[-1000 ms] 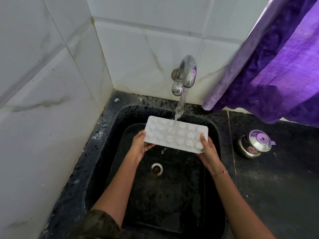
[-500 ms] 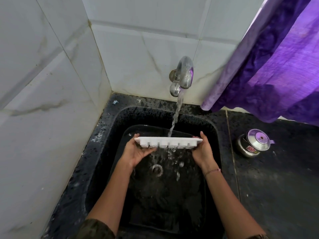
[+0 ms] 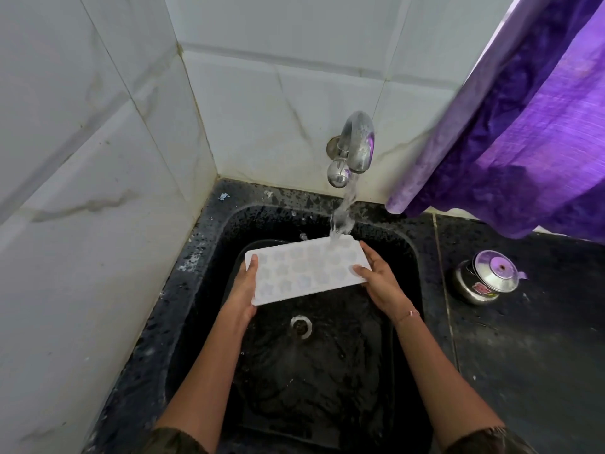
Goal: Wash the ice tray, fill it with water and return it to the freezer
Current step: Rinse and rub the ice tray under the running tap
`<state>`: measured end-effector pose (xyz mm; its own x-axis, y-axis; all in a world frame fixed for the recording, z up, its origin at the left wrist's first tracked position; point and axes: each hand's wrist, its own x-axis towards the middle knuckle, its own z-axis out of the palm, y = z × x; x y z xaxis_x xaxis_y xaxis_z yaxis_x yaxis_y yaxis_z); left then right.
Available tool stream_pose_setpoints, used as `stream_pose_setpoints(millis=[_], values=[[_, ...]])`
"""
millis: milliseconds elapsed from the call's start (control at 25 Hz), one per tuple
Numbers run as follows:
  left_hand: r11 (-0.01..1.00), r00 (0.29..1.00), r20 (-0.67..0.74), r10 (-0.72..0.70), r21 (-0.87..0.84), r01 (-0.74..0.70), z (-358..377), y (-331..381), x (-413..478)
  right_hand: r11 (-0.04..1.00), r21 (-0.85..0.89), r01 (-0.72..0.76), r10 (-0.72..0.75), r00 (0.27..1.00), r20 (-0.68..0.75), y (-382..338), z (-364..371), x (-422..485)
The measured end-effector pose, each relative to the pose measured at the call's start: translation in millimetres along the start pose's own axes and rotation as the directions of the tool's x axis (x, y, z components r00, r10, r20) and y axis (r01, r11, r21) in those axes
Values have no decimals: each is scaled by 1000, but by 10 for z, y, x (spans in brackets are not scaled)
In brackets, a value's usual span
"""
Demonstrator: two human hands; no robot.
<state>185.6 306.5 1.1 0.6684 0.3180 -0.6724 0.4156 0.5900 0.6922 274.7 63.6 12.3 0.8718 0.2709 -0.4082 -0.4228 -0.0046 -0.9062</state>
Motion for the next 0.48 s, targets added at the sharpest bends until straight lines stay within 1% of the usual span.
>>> stream_pose_setpoints(millis=[40, 80, 120, 160, 200, 240, 280, 360, 400, 440, 480], values=[[999, 998, -44, 47, 3, -47, 4, -33, 10, 950, -308, 50, -61, 998, -27, -34, 63, 10], [997, 995, -64, 79, -7, -79, 7, -72, 20, 766, -637, 90, -160, 986, -54, -45, 148, 12], [995, 993, -69, 93, -23, -95, 21, -111, 23, 504, -857, 111, -273, 961, -36, -23, 257, 15], [994, 992, -69, 102, -43, -105, 68, -137, -8, 280, -954, 104, -343, 939, 2, 12, 391, 6], [993, 991, -79, 110, -43, -114, 112, -159, -28, 146, -986, 87, -363, 931, 28, 42, 550, -22], [991, 988, -90, 125, -38, -129, 157, -164, -51, 66, -994, 86, -359, 932, 57, 75, 705, -54], [989, 987, -91, 134, -44, -139, 208, -161, -90, 33, -992, 120, -346, 933, 102, 104, 842, -88], [983, 980, -99, 171, -50, -176, 211, -166, -102, 5, -964, 266, -247, 934, 256, 169, 1024, -171], [980, 975, -117, 188, -44, -195, 177, -169, -89, -15, -927, 375, -183, 910, 371, 181, 1047, -230], [978, 972, -131, 197, -38, -203, 133, -173, -77, -11, -871, 490, -129, 863, 488, 200, 1012, -274], [978, 969, -144, 199, -32, -206, 77, -183, -60, 27, -807, 590, -82, 806, 586, 171, 943, -319]])
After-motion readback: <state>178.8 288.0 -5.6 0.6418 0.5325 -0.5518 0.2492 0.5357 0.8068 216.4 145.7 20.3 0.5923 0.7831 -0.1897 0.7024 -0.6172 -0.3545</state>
